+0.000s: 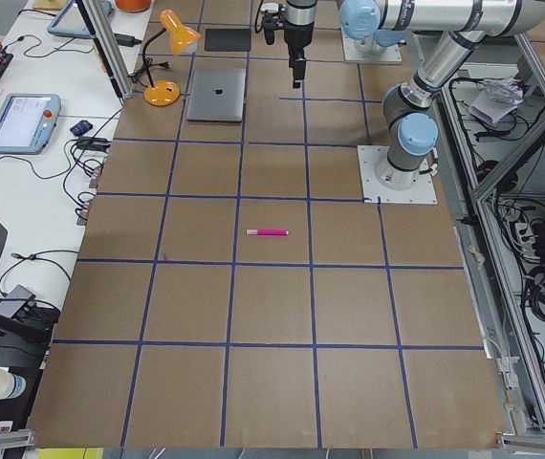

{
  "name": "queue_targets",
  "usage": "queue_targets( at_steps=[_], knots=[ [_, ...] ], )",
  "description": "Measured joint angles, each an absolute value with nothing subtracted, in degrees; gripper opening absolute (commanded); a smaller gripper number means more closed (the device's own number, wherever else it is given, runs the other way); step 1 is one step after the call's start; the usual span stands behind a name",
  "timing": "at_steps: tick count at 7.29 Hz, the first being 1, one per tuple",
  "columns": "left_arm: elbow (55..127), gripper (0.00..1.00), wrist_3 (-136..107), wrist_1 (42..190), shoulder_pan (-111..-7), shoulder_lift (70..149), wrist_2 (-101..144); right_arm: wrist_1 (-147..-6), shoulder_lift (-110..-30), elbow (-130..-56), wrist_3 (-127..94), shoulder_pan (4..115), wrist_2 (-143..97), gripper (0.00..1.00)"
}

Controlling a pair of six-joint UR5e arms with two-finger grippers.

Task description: Place pen and mouse around notebook

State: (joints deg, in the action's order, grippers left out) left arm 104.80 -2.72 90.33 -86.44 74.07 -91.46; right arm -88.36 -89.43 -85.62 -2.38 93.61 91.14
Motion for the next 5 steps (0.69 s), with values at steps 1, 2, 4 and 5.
queue_targets(
  at_steps=[1, 2, 4, 5],
  knots=[
    [104.8, 1.0, -2.9, 89.7, -86.4, 74.2, -91.3, -88.3, -89.4, -85.6, -2.4, 93.6, 91.2, 1.0],
    [104.8, 1.0, -3.1, 88.7, -86.4, 74.4, -90.8, -88.3, -89.4, -85.6, -2.4, 93.6, 91.2, 1.0],
    [104.8, 1.0, -2.9, 87.8, -86.4, 74.8, -90.4, -88.3, -89.4, -85.7, -2.3, 93.6, 91.2, 1.0],
    [104.8, 1.0, -2.7, 87.7, -86.4, 74.9, -90.5, -88.3, -89.4, -85.8, -2.3, 93.6, 91.2, 1.0]
  ],
)
